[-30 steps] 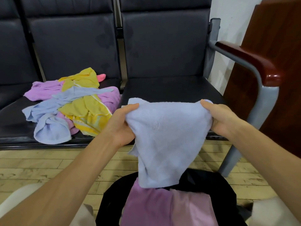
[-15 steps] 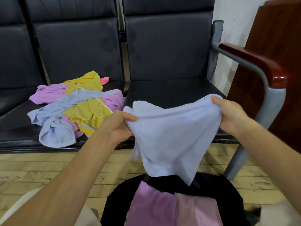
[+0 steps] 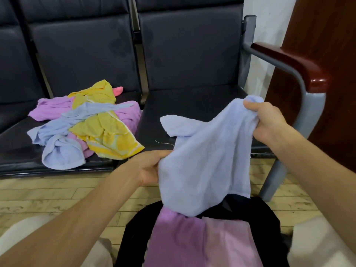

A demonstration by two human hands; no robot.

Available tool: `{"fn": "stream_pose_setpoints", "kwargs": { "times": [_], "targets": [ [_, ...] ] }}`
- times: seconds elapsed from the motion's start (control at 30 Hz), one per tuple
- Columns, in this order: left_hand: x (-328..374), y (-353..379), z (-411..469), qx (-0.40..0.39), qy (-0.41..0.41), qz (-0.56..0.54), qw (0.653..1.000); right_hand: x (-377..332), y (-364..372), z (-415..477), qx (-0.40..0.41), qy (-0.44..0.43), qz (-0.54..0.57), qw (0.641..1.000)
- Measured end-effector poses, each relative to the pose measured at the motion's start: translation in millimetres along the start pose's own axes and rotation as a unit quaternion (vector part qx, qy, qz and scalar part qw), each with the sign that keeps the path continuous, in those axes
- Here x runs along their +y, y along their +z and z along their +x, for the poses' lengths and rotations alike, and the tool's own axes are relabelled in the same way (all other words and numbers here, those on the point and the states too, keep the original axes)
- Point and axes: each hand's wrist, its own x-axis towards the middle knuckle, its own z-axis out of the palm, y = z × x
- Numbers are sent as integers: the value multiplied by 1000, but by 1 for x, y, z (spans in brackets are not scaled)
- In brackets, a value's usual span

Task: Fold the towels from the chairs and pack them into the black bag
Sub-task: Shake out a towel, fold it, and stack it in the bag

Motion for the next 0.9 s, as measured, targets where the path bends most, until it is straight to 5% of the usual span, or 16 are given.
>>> {"fn": "stream_pose_setpoints", "kwargs": {
  "times": [0.2,0.3,0.47,0.57,0.77,0.9],
  "targets": [
    [21,-6,-2,62,123,-124,983,4,-4,5,1,-20,19,1000],
    [33,-12,-2,77,175,-144,971,6,-3,9,22,-75,-80,994],
    [50,-27,-9,148,235,-161,947,10,-4,5,-13,-252,-352,901],
    [55,-38,-14,192,248,-201,928,13,-3,4,-2,-273,-416,868],
    [62,-49,-22,212,271,-240,908,4,-4,1,-17,-125,-144,982],
    [64,-48,-27,161,303,-218,914,2,-4,-9,-72,-69,19,995]
  ]
}}
